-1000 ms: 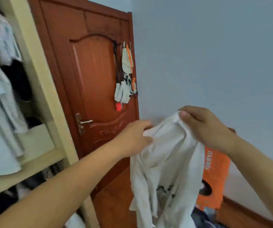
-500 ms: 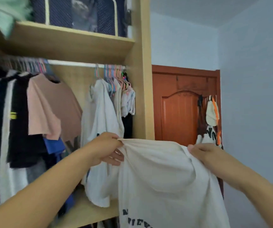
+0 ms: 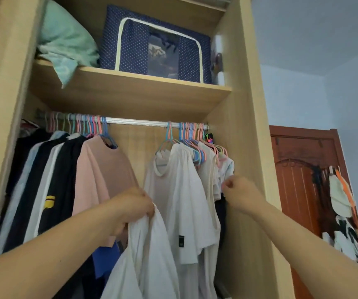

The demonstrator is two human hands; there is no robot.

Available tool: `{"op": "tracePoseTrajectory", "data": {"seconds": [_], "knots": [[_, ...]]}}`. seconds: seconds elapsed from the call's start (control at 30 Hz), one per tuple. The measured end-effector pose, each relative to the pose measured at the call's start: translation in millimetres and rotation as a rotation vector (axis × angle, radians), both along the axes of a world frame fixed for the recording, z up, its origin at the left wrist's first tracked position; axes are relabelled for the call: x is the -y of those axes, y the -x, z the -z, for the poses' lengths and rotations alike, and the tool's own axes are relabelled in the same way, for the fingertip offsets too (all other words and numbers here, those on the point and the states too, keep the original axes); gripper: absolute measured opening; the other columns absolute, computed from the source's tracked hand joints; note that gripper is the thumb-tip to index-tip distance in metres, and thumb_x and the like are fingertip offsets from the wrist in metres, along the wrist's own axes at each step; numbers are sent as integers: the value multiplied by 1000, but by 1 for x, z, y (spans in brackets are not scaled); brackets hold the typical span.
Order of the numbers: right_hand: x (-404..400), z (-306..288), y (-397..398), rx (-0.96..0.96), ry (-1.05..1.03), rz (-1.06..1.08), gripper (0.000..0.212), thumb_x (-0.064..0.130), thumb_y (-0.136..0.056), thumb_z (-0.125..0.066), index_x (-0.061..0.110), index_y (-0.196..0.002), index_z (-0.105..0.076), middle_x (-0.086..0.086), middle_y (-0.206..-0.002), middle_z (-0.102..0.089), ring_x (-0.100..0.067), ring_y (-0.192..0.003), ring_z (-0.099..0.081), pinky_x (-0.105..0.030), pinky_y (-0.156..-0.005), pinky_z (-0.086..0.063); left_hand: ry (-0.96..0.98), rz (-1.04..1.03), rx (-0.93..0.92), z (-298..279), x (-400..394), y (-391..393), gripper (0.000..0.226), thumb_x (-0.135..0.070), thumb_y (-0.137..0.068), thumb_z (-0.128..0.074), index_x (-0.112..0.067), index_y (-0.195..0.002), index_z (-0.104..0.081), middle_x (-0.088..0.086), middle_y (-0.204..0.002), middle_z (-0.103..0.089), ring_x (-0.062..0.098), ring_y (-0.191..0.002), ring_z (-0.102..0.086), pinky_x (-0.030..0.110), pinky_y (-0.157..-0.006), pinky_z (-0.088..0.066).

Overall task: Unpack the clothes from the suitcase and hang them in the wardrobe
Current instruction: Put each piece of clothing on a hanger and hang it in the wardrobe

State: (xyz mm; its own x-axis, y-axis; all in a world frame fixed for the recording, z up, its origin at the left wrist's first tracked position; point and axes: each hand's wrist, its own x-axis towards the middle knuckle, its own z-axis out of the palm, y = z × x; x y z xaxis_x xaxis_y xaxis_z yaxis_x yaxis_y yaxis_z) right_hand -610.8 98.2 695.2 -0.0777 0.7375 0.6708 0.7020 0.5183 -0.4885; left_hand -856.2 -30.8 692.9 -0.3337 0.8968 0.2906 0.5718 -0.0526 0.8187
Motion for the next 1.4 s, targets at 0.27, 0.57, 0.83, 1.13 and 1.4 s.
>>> {"op": "tracePoseTrajectory", "data": {"seconds": [0.27,0.57,0.83,1.13,1.4], "knots": [[-88,-82,95,-52,-228,100,33,18,-95,-47,4,-123,-57,-18,-126,-56,-37,-113,-56,-35,-80,-42,-99,-189,-152,-21,-36,40,10,0,-87,-58,-8,-80,-58,6,-80,-57,17,-68,-50,22,-53,-37],[-108,-104,178,21,-171,-65,37,29,-92,-56,6,-122,-58,-17,-125,-61,-36,-118,-58,-36,-93,-47,-133,-283,-147,-30,-43,67,17,2,-83,-60,-6,-93,-71,18,-94,-69,28,-77,-61,28,-61,-48],[-97,-101,213,-133,-98,-211,37,26,-92,-55,3,-121,-60,-20,-126,-61,-36,-120,-56,-34,-94,-46,-181,-294,-104,-36,-31,74,23,3,-82,-59,-15,-89,-71,14,-87,-68,28,-72,-63,24,-48,-45],[-136,-141,176,-533,323,-570,26,37,-95,-57,12,-91,-63,-3,-65,-57,-16,-52,-51,-27,-49,-48,-197,-226,-82,-37,-37,72,22,3,-81,-60,-13,-89,-72,15,-86,-68,28,-70,-61,30,-61,-46],[-155,-158,139,219,-127,78,35,40,-98,-50,13,-118,-63,-13,-121,-65,-33,-99,-58,-32,-78,-46,-188,-212,-123,-33,-48,70,22,3,-83,-59,-14,-92,-72,12,-92,-70,24,-72,-62,26,-58,-49]]}}
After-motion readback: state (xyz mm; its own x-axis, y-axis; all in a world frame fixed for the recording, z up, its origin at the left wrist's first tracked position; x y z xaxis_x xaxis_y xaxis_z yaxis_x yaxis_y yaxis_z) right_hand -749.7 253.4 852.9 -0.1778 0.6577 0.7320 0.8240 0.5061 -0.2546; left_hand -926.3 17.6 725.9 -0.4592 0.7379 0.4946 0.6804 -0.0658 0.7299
